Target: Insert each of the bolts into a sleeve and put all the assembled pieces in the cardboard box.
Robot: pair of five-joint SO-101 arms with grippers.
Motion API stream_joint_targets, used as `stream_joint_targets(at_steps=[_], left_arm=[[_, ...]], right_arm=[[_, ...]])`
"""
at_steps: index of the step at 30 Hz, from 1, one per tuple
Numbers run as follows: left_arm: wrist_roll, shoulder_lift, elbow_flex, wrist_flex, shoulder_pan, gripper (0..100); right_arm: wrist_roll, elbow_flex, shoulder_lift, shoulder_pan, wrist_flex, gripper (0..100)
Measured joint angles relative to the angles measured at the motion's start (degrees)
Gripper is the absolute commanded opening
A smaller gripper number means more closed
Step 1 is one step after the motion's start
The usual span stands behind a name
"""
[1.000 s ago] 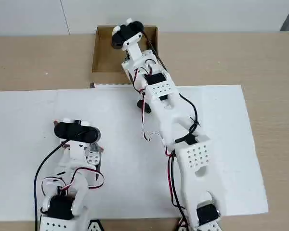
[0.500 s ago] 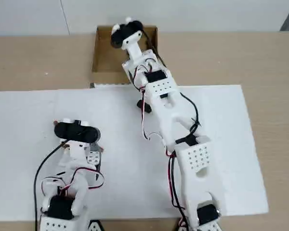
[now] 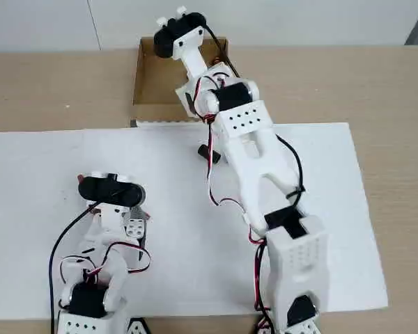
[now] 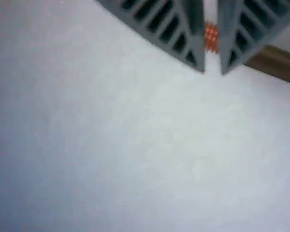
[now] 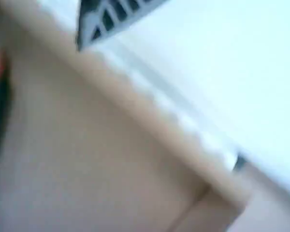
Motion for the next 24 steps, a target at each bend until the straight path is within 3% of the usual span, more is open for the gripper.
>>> stream_joint_targets(at_steps=[16, 24], left_arm=[[0.0, 0.0, 0.0, 0.0, 0.0, 1], [0.0, 0.0, 0.0, 0.0, 0.0, 1]], right_arm=[[0.0, 0.0, -6.5, 1.7, 25.2, 6.0], [-4.6, -0.2, -4.0, 6.7, 28.4, 6.1]])
